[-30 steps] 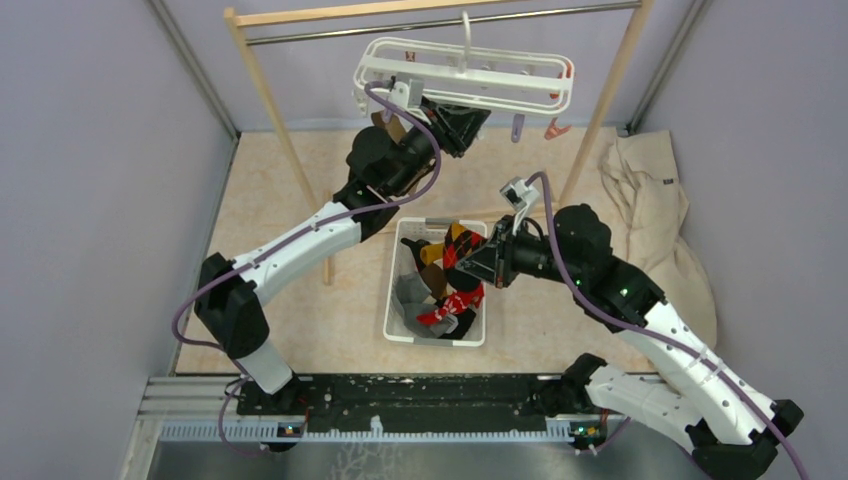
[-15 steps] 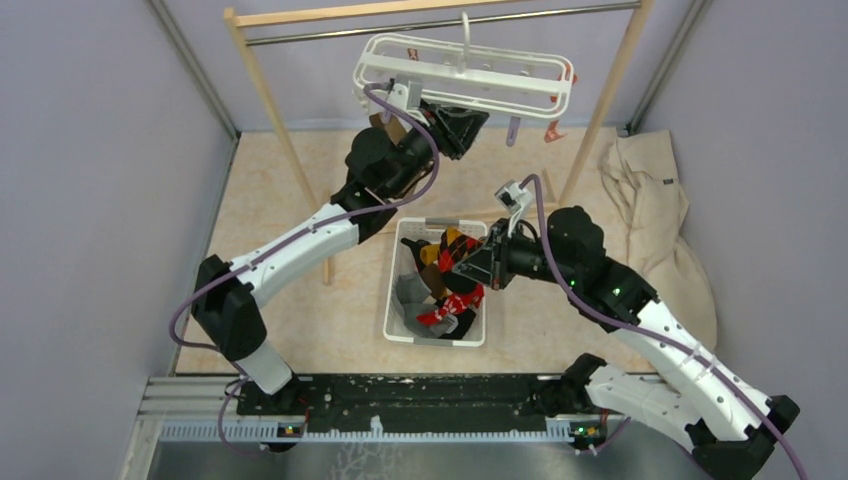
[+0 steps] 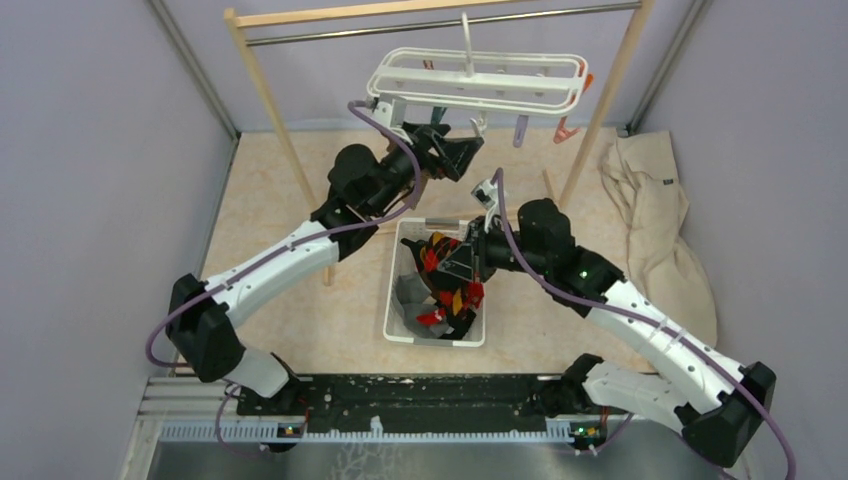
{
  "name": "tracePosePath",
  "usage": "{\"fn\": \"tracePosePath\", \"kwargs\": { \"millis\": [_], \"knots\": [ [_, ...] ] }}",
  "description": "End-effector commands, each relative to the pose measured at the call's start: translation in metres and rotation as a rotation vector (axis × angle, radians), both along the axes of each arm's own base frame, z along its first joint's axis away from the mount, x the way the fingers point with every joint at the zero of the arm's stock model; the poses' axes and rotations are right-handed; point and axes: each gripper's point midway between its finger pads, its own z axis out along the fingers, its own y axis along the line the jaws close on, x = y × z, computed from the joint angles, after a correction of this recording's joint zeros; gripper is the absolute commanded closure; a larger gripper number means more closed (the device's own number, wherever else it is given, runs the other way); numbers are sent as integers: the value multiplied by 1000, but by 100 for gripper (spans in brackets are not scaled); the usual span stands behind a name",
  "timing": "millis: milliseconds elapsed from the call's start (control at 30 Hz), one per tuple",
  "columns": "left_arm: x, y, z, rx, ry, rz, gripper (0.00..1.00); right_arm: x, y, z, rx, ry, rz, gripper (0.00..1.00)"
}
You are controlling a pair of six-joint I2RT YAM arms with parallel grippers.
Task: Remove the socks clipped to the hanger
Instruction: Place the sock in the bin.
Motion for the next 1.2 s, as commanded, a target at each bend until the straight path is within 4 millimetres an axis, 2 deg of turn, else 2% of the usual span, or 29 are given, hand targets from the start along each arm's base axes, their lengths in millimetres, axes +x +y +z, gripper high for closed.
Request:
{"fn": "tracePosePath", "kwargs": {
  "millis": [0,133,267,533,800,1000,1100,1167],
  "knots": [
    [-20,14,7,15,3,-26,1,5,17,23,66,-71,33,100],
    [-38,31,4,65,41,-29,1,9,25,16,47,-70,39,100],
    [-61,52,3,80,65,-39,1,15,33,-2,7,-64,35,100],
    [-92,84,-8,88,101,-34,1,51,36,-47,-120,-66,-74,100],
    [-113,110,-15,82,133,-14,1,87,39,-103,-249,-44,-183,100],
    [-128,120,-30,81,161,-33,1,110,41,-150,-352,-14,-245,97],
    [-131,123,-39,84,182,-33,1,113,43,-181,-406,22,-240,91],
    [-133,124,-45,91,197,-37,1,112,47,-201,-439,52,-211,83]
  ]
}}
